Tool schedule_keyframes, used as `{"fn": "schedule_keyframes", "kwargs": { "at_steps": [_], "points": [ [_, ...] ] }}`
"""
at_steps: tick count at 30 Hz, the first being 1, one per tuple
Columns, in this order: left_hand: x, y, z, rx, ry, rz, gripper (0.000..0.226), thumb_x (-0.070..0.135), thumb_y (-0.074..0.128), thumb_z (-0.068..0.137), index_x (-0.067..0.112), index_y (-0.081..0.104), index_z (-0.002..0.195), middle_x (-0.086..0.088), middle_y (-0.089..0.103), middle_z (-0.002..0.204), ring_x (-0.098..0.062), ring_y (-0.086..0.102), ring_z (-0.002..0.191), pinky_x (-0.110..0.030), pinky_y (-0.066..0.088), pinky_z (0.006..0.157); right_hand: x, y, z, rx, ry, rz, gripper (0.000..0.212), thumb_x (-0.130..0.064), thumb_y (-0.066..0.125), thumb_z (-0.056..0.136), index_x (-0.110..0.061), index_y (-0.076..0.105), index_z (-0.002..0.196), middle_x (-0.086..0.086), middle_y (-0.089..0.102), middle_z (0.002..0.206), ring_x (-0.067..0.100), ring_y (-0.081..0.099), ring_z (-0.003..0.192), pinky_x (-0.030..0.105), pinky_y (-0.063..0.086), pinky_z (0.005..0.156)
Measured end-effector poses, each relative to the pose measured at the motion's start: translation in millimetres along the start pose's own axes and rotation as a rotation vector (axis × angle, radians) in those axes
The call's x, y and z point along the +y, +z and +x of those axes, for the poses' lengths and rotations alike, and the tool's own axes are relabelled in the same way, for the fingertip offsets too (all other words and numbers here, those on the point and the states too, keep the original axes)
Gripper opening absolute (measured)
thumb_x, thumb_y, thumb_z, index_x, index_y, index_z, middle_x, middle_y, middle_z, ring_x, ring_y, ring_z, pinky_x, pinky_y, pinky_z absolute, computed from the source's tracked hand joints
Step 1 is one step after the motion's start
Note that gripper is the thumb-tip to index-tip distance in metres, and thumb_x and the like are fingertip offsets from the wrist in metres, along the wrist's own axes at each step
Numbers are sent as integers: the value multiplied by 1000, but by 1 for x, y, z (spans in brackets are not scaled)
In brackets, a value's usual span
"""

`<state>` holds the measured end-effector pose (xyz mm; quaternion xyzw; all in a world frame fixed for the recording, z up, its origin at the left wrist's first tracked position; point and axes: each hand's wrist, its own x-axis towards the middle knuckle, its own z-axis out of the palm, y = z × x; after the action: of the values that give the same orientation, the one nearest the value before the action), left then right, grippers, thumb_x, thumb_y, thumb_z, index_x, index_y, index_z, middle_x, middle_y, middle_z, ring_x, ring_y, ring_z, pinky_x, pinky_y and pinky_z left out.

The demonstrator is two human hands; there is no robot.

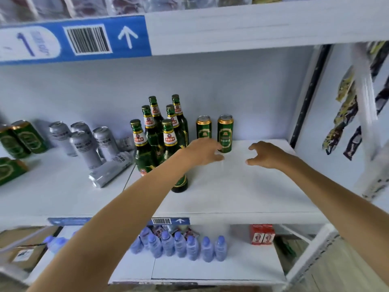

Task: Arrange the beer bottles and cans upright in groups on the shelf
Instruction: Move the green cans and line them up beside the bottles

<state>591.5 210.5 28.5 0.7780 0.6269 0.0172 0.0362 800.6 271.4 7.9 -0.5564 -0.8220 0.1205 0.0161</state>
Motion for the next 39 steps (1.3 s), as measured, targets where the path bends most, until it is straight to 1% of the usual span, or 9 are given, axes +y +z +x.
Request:
{"fn": "schedule_keyframes", "kwargs": {
  "at_steps": [2, 5, 7, 10, 11, 15, 24, 30, 39],
  "points": [
    [-4, 6, -28, -45, 32, -3, 51, 47, 51, 94, 17, 53, 134, -4, 55, 135, -25, 51, 123, -36, 43, 98, -12, 10, -22, 9, 38, 16, 68, -44, 64, 85, -16, 42, 142, 8, 44, 147, 28, 45, 132, 40, 40, 106],
    [-13, 18, -70, -107, 55, 18, 54, 50, 48, 94, 19, 49, 138, -4, 51, 140, -25, 47, 128, -35, 38, 100, -36, 28, -56, -10, 78, 39, 67, -43, 63, 86, -15, 41, 142, 9, 43, 147, 29, 45, 131, 39, 40, 105],
    [-25, 26, -101, -143, 50, 19, 53, 51, 48, 94, 18, 50, 137, -4, 54, 135, -26, 48, 125, -35, 40, 97, -57, 42, -77, -43, 86, 46, 67, -43, 63, 86, -14, 41, 143, 11, 42, 147, 29, 46, 130, 39, 40, 104],
    [-51, 35, -145, -163, 23, -2, 47, 49, 50, 94, 11, 58, 120, -5, 61, 110, -29, 57, 109, -35, 45, 81, -90, 60, -103, -79, 64, 63, 69, -44, 63, 87, -13, 39, 144, 11, 41, 148, 30, 45, 131, 39, 40, 105],
    [-60, 37, -159, -166, 1, -6, 47, 48, 51, 94, 10, 59, 119, -6, 62, 110, -29, 57, 108, -36, 46, 82, -103, 65, -110, -85, 47, 62, 70, -44, 62, 87, -12, 37, 145, 12, 41, 148, 30, 44, 132, 39, 39, 105],
    [-99, 37, -217, -176, -169, -8, 56, 50, 49, 94, 17, 49, 138, -6, 54, 135, -26, 50, 123, -37, 42, 99, -157, 79, -125, -95, -54, 46, 73, -46, 60, 88, -10, 33, 147, 14, 37, 150, 31, 39, 135, 41, 37, 108],
    [-190, 34, -339, -137, -550, -65, 61, 55, 50, 91, 23, 42, 143, -1, 47, 145, -21, 42, 134, -35, 33, 108, -284, 106, -129, -145, -348, 24, 75, -50, 54, 90, -12, 28, 148, 9, 30, 155, 27, 32, 140, 41, 34, 111],
    [-270, 26, -407, -103, -658, -51, 58, 56, 51, 90, 25, 47, 139, 0, 50, 142, -20, 44, 132, -33, 34, 106, -380, 123, -117, -178, -413, -21, 73, -49, 54, 90, -12, 28, 148, 10, 31, 153, 29, 33, 139, 40, 33, 111],
    [-439, 3, -486, -111, -708, 13, 59, 58, 50, 90, 24, 47, 139, 0, 50, 142, -21, 48, 129, -34, 38, 105, -553, 152, -64, -155, -395, 68, 73, -51, 56, 89, -12, 33, 146, 13, 33, 152, 30, 36, 137, 40, 34, 110]
  ]
}}
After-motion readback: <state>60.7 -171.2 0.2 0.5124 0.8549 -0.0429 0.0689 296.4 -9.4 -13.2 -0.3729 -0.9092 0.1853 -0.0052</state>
